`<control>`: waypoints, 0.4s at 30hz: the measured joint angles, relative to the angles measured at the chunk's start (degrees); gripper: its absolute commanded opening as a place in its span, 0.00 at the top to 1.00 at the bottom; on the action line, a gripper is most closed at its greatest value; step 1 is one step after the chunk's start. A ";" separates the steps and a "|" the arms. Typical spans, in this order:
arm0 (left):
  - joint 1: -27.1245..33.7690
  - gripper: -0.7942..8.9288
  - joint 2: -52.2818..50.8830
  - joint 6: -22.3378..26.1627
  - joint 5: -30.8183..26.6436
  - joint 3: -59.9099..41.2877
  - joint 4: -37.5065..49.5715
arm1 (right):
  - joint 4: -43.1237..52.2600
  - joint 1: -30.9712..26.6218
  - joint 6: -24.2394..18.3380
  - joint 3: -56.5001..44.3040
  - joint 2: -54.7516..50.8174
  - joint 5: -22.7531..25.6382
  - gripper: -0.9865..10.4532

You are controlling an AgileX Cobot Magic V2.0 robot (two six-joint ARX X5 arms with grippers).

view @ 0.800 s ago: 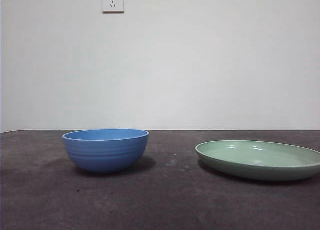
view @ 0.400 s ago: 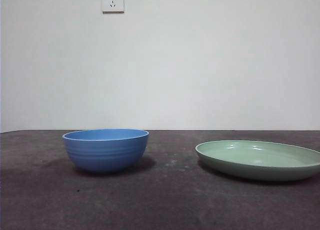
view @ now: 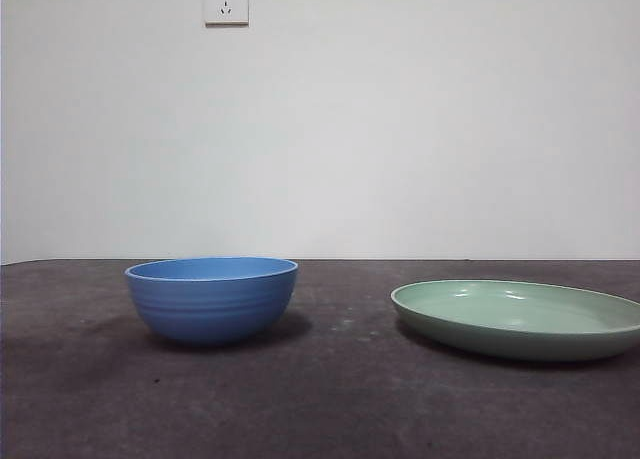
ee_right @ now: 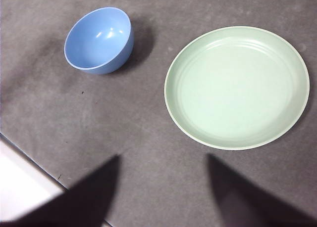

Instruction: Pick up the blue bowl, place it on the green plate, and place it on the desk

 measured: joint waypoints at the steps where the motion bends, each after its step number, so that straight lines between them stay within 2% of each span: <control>1: 0.00 0.46 0.00 0.02 0.00 0.00 0.00 | 0.00 0.00 0.02 0.00 0.00 0.00 0.57; 12: 0.00 0.47 0.00 -0.09 -0.02 0.00 0.48 | 0.02 0.00 0.02 0.00 0.00 0.00 0.57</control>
